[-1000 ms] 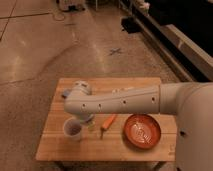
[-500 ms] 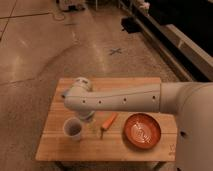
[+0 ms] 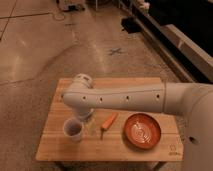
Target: Place the ceramic cup in the ceramic bowl
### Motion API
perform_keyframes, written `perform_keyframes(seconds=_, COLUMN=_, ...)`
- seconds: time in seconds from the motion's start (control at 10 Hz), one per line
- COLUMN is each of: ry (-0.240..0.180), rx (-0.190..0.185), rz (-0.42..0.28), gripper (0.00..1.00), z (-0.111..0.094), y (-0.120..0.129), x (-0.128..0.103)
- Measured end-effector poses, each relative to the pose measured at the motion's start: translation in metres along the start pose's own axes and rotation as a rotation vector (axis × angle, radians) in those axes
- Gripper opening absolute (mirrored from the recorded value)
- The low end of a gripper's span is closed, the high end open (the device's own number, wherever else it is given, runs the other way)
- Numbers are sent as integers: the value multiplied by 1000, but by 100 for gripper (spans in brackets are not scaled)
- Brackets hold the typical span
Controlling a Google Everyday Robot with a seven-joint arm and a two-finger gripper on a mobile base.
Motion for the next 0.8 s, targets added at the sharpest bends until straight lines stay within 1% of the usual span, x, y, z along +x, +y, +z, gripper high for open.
perform_keyframes(seconds=0.2, ry=-56, rx=0, rz=-16, gripper=80, z=-10, y=15, x=-14)
perform_keyframes(seconds=0.4, ry=-88, rx=-1, rz=-50, gripper=80, z=-13, y=24, x=-32)
perform_keyframes(seconds=0.6, ry=-102, rx=-5, rz=-80, gripper=80, z=-6, y=28, x=-43)
perform_keyframes(seconds=0.8, ry=-103, rx=-6, rz=-117, gripper=80, z=6, y=34, x=-55)
